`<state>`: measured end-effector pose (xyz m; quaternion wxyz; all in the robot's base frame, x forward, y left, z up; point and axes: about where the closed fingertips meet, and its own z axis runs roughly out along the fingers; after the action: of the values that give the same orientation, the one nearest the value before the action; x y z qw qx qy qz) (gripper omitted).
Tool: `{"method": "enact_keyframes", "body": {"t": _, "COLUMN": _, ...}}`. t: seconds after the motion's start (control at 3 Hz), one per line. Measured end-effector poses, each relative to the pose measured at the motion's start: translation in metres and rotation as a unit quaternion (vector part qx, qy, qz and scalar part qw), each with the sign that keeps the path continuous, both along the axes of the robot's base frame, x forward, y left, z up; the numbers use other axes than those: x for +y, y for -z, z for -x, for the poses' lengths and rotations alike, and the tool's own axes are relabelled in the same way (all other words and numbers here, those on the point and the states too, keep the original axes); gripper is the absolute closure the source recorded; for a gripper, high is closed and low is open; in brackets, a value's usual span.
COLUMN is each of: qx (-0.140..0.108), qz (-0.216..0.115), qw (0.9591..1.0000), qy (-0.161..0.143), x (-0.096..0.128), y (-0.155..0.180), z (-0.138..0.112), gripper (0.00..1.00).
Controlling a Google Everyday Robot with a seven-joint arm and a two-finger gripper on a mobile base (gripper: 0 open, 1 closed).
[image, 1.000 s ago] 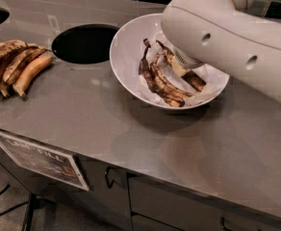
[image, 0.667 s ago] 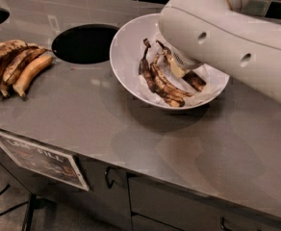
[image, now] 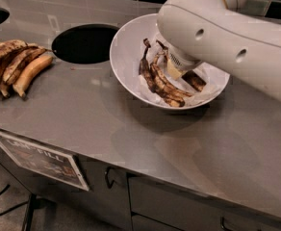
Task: Pick banana from white bowl
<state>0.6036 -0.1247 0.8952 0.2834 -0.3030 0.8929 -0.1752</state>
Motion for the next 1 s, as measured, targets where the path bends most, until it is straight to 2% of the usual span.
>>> {"method": "enact_keyframes", "body": {"t": 1.0, "qx": -0.033, "qz": 0.021, "qw": 0.9989, "qy": -0.025, "x": 0.027, "y": -0.017, "z": 0.002, "gripper": 0.45}}
